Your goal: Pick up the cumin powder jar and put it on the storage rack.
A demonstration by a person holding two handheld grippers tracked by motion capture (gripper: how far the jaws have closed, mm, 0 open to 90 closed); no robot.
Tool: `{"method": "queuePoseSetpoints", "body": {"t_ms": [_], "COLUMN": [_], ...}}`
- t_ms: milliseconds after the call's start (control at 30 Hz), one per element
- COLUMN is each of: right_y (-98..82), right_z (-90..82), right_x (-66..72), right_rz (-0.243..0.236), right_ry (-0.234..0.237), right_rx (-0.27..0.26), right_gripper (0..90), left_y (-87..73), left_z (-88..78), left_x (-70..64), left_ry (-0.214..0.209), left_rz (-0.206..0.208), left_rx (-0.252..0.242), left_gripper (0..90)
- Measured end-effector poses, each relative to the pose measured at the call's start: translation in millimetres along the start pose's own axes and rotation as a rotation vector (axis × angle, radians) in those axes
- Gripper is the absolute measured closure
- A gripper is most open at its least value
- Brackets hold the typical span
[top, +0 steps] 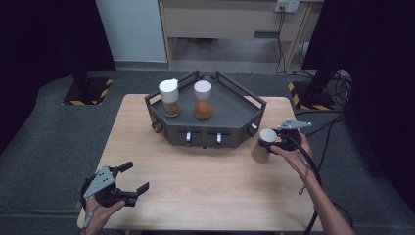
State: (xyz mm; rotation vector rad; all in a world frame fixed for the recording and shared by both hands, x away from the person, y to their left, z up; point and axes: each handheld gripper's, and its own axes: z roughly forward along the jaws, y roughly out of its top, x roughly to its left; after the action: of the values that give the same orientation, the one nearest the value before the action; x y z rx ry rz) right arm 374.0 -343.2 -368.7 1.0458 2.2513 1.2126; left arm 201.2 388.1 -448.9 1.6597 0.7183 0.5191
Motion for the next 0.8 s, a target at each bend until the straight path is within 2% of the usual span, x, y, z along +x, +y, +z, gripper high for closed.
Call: {"method": "queuePoseSetpoints", "body": {"t_ms": [67, 233, 567, 800], "right_y": [-1.0, -0.1, 5.3, 17.6], "right_z": [0.4, 0.2, -3.3, -15.5], "right_x": [-0.4, 1.7, -1.0, -2.1], "right_rz": [-0.002, -0.012, 0.003, -0.038], "right_ry": [0.002, -0.004, 0.004, 0.031], "right_rx": [-0.001, 0.001, 0.018, 0.007], "right_gripper": [33.4, 33.8, 34.1, 34.1], "left_y": [0.0, 0.1, 0.3, 0.2], "left_z": [0.0, 0.3, 0.4, 1.1], "left_x": [0.0, 0.1, 0.8, 0.9], "left_ry": [0.0, -0.001, -0.002, -0.003], "left_rz": [0.0, 0.0, 0.0, -0.004], "left_rx": [0.0, 0.001, 0.004, 0.004], "left_gripper": [1.7, 1.7, 1.6, 1.7]}}
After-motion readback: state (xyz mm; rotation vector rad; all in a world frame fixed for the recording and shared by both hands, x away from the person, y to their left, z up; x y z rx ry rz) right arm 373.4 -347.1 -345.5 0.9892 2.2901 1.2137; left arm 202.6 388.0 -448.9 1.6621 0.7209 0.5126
